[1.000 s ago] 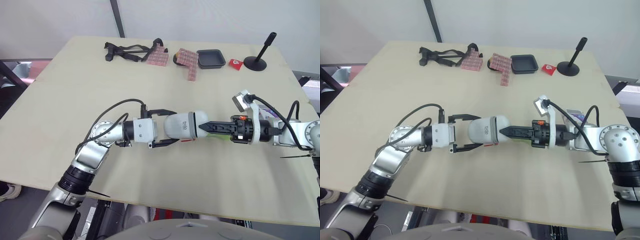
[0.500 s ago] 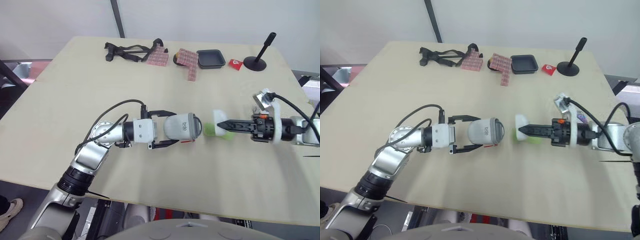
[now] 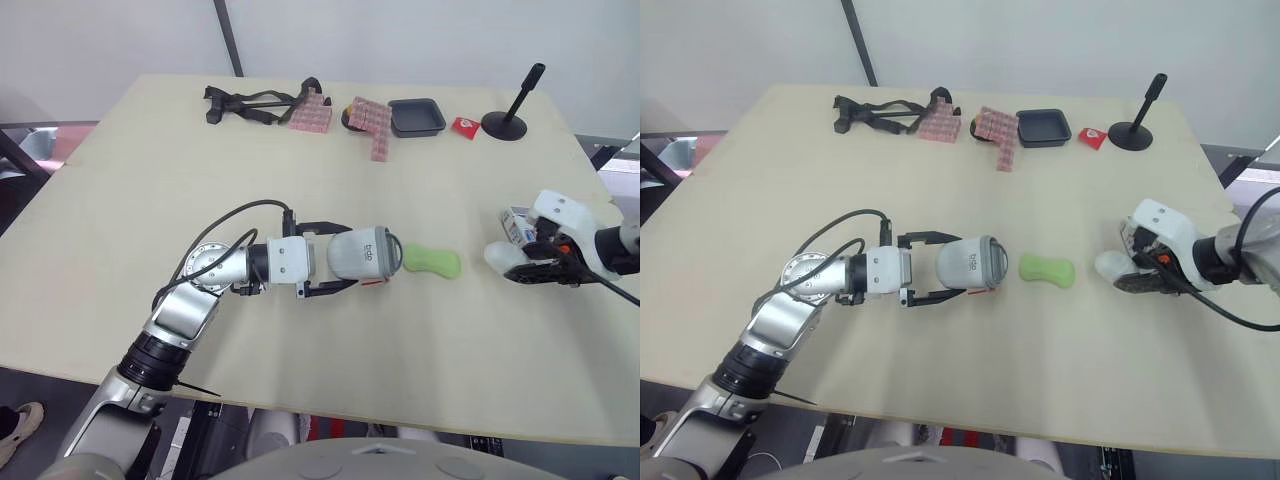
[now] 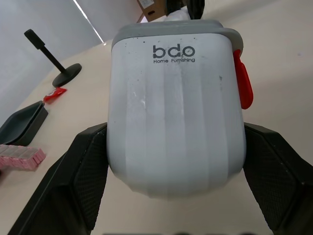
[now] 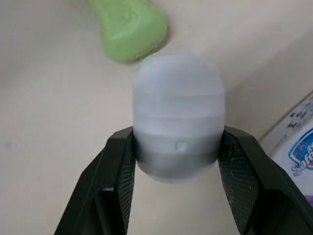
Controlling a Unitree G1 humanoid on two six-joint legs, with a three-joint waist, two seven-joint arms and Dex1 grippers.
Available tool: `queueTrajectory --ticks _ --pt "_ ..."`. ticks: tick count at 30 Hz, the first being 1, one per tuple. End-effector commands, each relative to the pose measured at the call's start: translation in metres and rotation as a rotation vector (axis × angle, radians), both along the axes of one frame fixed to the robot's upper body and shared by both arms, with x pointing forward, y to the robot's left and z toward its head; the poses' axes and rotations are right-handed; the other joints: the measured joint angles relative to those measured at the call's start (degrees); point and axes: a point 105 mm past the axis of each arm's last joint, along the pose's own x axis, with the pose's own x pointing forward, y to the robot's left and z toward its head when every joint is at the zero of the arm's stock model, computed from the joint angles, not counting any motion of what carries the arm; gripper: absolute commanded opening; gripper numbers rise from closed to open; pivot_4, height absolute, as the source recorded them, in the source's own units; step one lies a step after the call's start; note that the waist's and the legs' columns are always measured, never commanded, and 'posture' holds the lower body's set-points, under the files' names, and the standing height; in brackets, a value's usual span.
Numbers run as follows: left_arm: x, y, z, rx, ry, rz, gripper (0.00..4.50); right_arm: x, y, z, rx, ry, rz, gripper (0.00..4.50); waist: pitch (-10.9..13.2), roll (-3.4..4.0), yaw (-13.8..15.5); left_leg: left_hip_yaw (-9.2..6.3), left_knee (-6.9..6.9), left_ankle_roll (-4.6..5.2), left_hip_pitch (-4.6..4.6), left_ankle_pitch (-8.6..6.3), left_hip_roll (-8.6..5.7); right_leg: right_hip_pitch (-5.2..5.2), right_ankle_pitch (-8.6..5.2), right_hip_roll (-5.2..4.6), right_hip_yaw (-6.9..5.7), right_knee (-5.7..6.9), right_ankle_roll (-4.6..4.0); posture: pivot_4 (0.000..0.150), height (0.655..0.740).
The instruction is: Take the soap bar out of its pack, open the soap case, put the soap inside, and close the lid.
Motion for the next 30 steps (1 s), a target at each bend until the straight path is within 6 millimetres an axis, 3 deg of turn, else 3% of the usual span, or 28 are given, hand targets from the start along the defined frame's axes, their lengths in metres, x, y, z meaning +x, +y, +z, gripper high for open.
queueTrajectory --ticks 1,23,25,29,30 --pt "-0.003 0.0 0.012 -0.023 -0.032 -0.012 3.66 0.007 0.003 0.002 -0.08 -0.039 0.068 1.98 0.0 0.0 -0.1 0.0 0.0 0.0 0.0 0.0 0.0 0.0 0.0 0.0 0.0 0.0 0.0 0.15 0.74" --pt "-0.002 0.006 0.01 0.005 -0.02 0.01 3.66 0.026 0.003 -0.028 -0.204 -0.09 0.227 1.98 0.0 0.01 -0.6 0.06 0.1 0.01 0.04 0.0 0.03 -0.01 0.0 0.0 0.07 0.16 -0.01 0.15 0.74" --pt "-0.001 0.006 0.01 0.006 -0.02 0.011 3.66 0.029 0.002 -0.028 -0.208 -0.112 0.233 3.02 0.0 0.01 -0.7 0.06 0.14 0.01 0.04 0.0 0.04 -0.01 0.0 0.0 0.07 0.19 -0.01 0.15 0.74" --pt "0.0 0.007 0.009 0.009 -0.013 0.015 3.66 0.031 0.002 -0.026 -0.197 -0.134 0.242 4.37 0.0 0.02 -0.7 0.07 0.17 0.01 0.04 0.0 0.04 -0.03 -0.01 0.01 0.08 0.25 -0.02 0.15 0.74" --pt "0.0 0.008 0.008 0.01 -0.01 0.017 3.66 0.03 0.001 -0.025 -0.182 -0.14 0.238 4.48 0.0 0.02 -0.7 0.07 0.17 0.01 0.03 0.0 0.04 -0.04 -0.01 0.01 0.09 0.24 -0.02 0.15 0.74"
